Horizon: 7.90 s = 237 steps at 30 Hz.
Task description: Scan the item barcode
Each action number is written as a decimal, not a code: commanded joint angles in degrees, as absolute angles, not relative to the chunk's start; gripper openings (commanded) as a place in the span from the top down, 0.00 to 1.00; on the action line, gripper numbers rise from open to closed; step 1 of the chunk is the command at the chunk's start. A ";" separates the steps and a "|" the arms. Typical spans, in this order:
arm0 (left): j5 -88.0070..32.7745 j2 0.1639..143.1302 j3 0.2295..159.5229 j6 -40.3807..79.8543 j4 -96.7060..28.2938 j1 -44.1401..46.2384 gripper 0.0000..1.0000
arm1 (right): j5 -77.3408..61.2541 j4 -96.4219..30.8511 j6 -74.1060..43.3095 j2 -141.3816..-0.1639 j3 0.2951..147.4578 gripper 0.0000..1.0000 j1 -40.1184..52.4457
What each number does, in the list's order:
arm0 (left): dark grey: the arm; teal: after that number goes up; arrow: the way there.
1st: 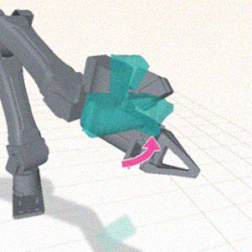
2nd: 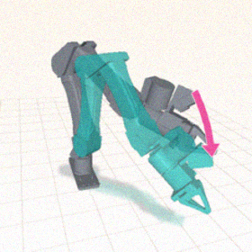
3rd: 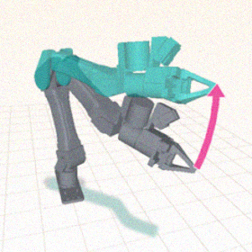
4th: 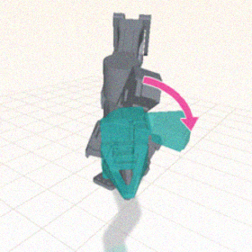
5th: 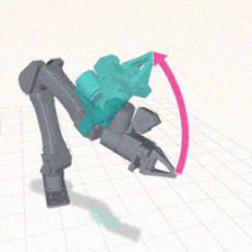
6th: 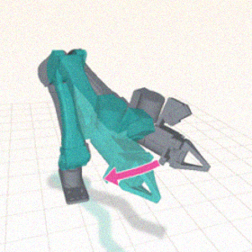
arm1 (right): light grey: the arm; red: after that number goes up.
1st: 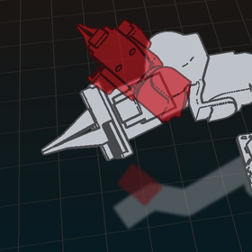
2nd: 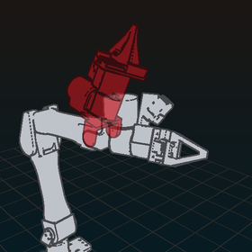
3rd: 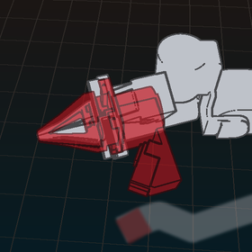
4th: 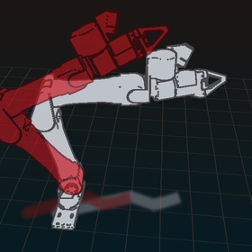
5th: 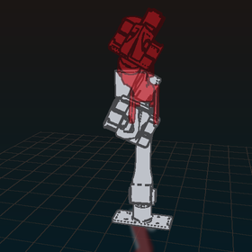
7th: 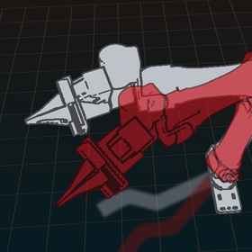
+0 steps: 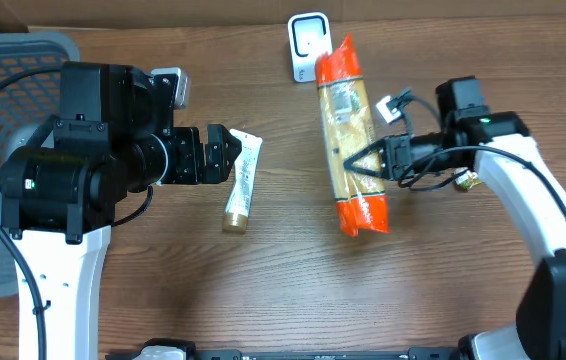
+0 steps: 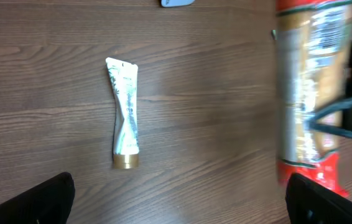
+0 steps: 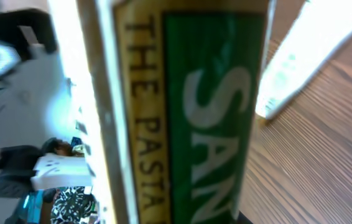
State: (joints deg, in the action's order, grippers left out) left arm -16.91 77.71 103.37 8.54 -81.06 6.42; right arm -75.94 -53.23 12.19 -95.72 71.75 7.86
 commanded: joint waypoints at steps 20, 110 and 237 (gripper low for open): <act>-17.39 77.91 103.55 7.27 -81.01 6.87 0.00 | -22.22 -65.36 -8.19 -92.01 100.77 0.97 17.23; -17.39 77.91 103.55 7.27 -81.01 6.87 0.00 | -7.29 -64.36 -35.33 -111.55 104.79 0.96 -6.57; -17.39 77.91 103.55 7.29 -81.03 6.87 0.00 | 15.99 -54.72 -28.45 -124.09 91.83 0.16 50.59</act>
State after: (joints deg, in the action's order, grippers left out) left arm -16.93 77.80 103.37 8.54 -81.06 6.42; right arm 12.47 -53.41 -28.45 -123.46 89.84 52.01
